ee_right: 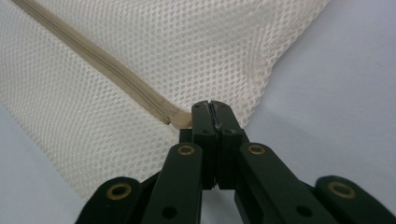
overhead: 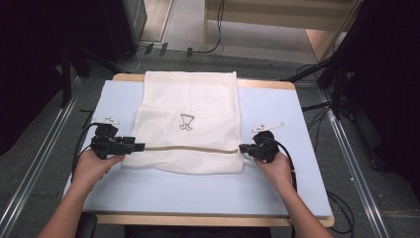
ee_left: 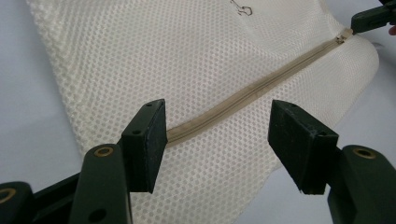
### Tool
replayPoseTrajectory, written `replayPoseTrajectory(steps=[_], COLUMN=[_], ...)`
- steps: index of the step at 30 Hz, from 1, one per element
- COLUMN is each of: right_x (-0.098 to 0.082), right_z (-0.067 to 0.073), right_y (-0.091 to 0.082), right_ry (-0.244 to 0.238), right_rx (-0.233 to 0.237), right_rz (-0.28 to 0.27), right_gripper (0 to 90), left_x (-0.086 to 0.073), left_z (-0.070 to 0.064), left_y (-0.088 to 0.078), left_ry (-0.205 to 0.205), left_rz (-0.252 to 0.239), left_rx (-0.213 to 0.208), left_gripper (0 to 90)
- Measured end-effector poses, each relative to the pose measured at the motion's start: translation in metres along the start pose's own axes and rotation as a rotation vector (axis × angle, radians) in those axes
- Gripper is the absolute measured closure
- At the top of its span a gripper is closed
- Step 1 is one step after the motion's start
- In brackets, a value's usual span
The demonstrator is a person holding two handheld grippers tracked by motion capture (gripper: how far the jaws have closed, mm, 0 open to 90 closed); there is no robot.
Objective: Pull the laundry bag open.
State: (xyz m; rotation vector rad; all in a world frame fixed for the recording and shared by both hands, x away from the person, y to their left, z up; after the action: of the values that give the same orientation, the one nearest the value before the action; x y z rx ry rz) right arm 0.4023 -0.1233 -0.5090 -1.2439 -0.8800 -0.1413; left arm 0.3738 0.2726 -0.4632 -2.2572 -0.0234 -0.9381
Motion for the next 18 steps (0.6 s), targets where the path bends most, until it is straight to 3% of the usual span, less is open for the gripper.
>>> replayPoseTrajectory(steps=[5, 18], right_x=[-0.003, -0.002], right_z=[0.006, 0.011], right_y=[0.003, 0.0], right_ry=[-0.011, 0.008], right_rx=[0.018, 0.048], right_rz=[0.022, 0.005], right_gripper=[90.0, 90.0], left_x=[0.002, 0.009], left_z=[-0.003, -0.015], left_y=[0.005, 0.019], left_ry=[0.011, 0.036], left_rz=[0.009, 0.023], left_rx=[-0.008, -0.035], left_gripper=[37.4, 35.1])
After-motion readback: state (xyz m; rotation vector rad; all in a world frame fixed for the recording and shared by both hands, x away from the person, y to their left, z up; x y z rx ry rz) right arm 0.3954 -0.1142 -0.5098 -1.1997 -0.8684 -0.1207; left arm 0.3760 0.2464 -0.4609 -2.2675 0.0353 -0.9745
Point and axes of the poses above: each handheld gripper's, and its own axes: y roughly forward along the jaws, x roughly out of its top, z roughly to its left, the point moved 7 cm from there along y, roughly forward along the jaws, and after that the axes turned 15 degrees about -x, right-handed, at the moved point
